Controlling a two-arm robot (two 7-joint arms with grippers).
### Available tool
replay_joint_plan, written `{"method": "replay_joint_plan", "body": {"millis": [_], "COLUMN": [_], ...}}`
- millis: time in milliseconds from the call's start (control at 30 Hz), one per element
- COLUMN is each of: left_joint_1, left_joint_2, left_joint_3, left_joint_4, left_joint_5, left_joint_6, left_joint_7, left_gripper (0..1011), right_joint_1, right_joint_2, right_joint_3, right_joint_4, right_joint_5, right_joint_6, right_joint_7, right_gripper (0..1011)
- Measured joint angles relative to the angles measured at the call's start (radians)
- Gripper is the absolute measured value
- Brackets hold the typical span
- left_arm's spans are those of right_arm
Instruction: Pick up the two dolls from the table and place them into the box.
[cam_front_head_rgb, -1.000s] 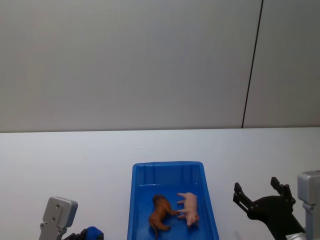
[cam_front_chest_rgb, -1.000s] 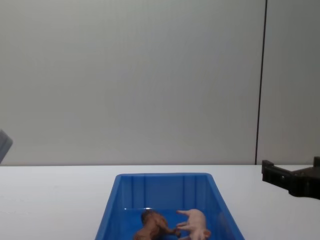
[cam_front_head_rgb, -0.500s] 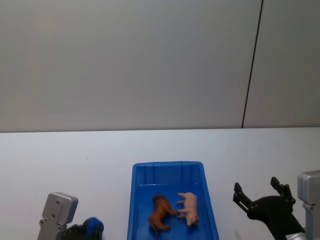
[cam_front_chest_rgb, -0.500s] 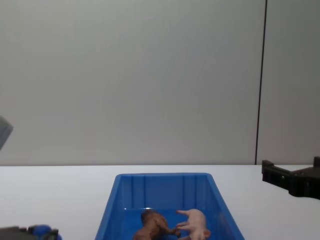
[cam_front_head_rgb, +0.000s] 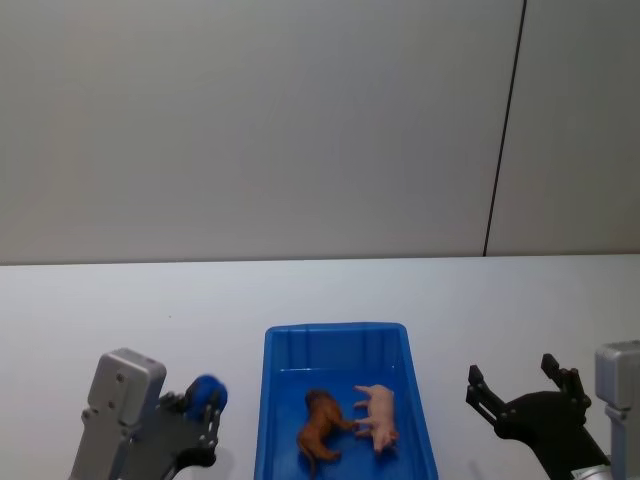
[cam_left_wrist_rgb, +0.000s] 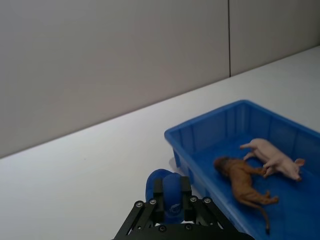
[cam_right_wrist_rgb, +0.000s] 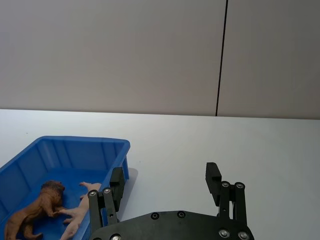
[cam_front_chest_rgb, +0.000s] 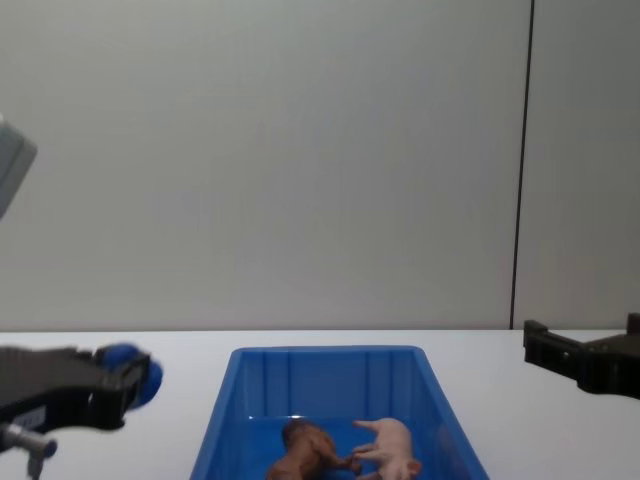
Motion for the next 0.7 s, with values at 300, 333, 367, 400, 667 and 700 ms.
{"method": "replay_joint_plan", "body": {"millis": [300, 333, 367, 400, 667, 700], "left_joint_1": [-0.035, -0.038, -0.045, -0.048, -0.087, -0.091], "left_joint_2": [-0.016, -0.018, -0.022, -0.024, -0.048, -0.051], "left_joint_3": [-0.003, -0.003, -0.003, -0.003, -0.001, -0.001], "left_joint_4": [-0.003, -0.002, 0.001, 0.003, 0.029, 0.032], "left_joint_5": [0.031, 0.032, 0.033, 0.033, 0.027, 0.026], "left_joint_6": [-0.073, -0.078, -0.088, -0.092, -0.135, -0.137], "left_joint_7": [-0.103, -0.112, -0.133, -0.142, -0.260, -0.268], "left_gripper": [173, 172, 172, 172, 181, 228], "right_joint_1": [0.000, 0.000, 0.000, 0.000, 0.000, 0.000], "right_joint_2": [0.000, 0.000, 0.000, 0.000, 0.000, 0.000], "right_joint_3": [0.000, 0.000, 0.000, 0.000, 0.000, 0.000], "right_joint_4": [0.000, 0.000, 0.000, 0.000, 0.000, 0.000], "right_joint_5": [0.000, 0.000, 0.000, 0.000, 0.000, 0.000], "right_joint_6": [0.000, 0.000, 0.000, 0.000, 0.000, 0.000], "right_joint_7": [0.000, 0.000, 0.000, 0.000, 0.000, 0.000], "right_gripper": [1001, 1001, 1001, 1001, 1001, 1001]}}
